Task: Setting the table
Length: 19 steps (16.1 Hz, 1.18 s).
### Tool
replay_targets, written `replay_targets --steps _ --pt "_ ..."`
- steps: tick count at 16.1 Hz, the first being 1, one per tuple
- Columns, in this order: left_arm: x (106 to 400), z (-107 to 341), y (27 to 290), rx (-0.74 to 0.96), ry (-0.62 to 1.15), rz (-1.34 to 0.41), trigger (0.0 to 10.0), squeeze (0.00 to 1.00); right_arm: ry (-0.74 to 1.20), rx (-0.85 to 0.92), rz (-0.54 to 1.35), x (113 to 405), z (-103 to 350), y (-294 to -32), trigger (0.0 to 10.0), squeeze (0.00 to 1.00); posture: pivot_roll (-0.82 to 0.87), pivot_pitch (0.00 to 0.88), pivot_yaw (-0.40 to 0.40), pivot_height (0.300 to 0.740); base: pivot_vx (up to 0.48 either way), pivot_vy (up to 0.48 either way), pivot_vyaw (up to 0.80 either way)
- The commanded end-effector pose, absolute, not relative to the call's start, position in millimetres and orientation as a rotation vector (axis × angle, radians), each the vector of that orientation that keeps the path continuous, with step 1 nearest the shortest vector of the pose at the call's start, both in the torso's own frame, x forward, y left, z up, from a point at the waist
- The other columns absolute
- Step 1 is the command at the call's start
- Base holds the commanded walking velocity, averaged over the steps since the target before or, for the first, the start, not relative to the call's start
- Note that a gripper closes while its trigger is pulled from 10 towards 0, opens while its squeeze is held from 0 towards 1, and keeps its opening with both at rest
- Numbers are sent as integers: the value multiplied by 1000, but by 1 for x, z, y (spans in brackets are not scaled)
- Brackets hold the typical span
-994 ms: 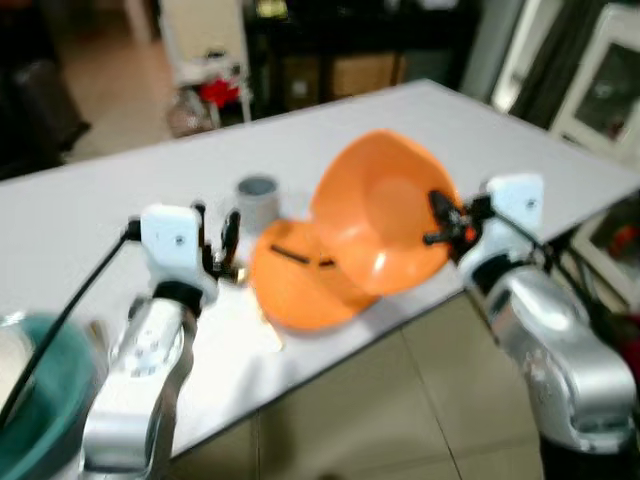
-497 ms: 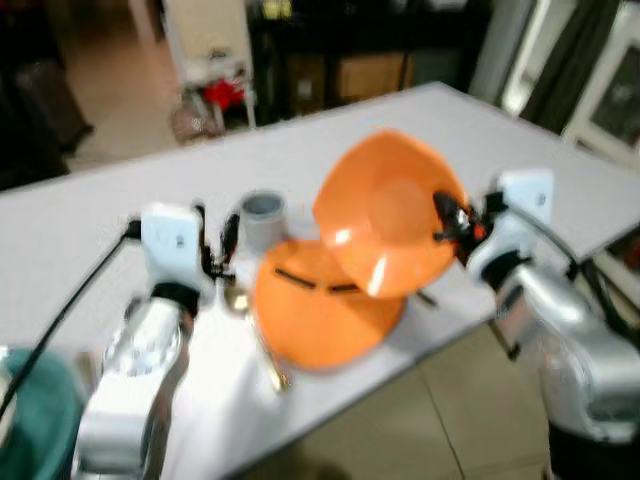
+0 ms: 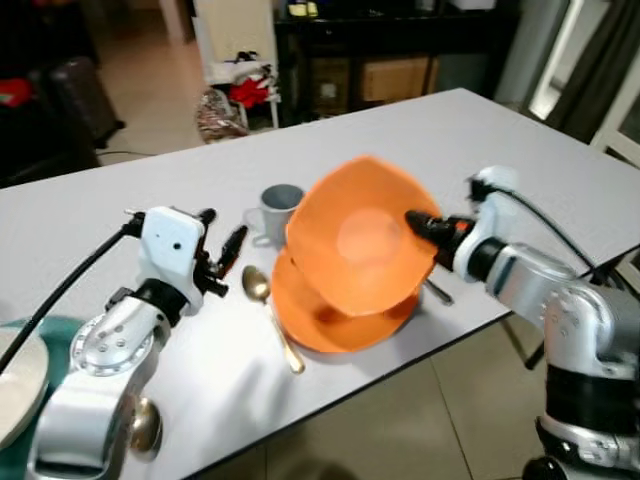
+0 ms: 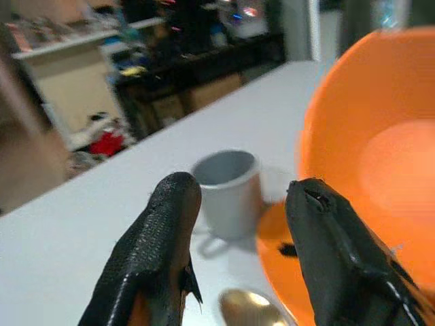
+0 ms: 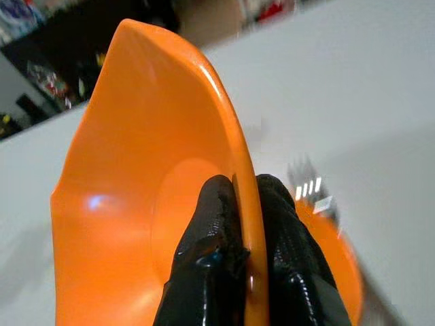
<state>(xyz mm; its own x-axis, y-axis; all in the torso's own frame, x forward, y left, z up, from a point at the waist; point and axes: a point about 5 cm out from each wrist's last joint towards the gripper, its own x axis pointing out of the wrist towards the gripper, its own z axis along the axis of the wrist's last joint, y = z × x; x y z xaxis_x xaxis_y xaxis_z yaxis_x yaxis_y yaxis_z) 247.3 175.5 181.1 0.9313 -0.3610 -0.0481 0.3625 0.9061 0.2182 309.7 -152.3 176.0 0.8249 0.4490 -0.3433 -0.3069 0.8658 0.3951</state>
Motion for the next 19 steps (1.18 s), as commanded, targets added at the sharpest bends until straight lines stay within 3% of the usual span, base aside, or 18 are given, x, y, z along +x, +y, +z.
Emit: replay_targets --steps 1,3,8,12,13,14,15,19 --pt "248 181 176 223 28 -406 10000 0 435 356 412 314 183 -151 10000 0 -61 0 47 740 0 0 0" --pt "242 178 183 280 93 -490 10000 0 577 484 365 328 166 -148 10000 0 -51 0 44 740 0 0 0" --pt "235 179 185 281 129 -558 10000 0 704 706 365 335 150 -141 10000 0 -39 0 42 740 0 0 0" --pt "236 180 185 296 136 -579 10000 0 767 752 354 338 142 -137 10000 0 -38 0 48 740 0 0 0" --pt "237 181 184 297 136 -580 10000 0 770 757 353 338 141 -137 10000 55 -37 0 49 740 0 0 0" --pt "237 181 184 298 135 -582 10000 0 778 772 353 339 140 -135 10000 376 -36 0 50 740 0 0 0" --pt "237 181 184 302 134 -584 10000 0 785 780 351 340 139 -133 10000 851 -34 0 50 740 0 0 0" --pt "238 182 185 309 128 -579 10000 0 788 806 346 343 139 -134 10000 945 -32 0 50 740 0 0 0"
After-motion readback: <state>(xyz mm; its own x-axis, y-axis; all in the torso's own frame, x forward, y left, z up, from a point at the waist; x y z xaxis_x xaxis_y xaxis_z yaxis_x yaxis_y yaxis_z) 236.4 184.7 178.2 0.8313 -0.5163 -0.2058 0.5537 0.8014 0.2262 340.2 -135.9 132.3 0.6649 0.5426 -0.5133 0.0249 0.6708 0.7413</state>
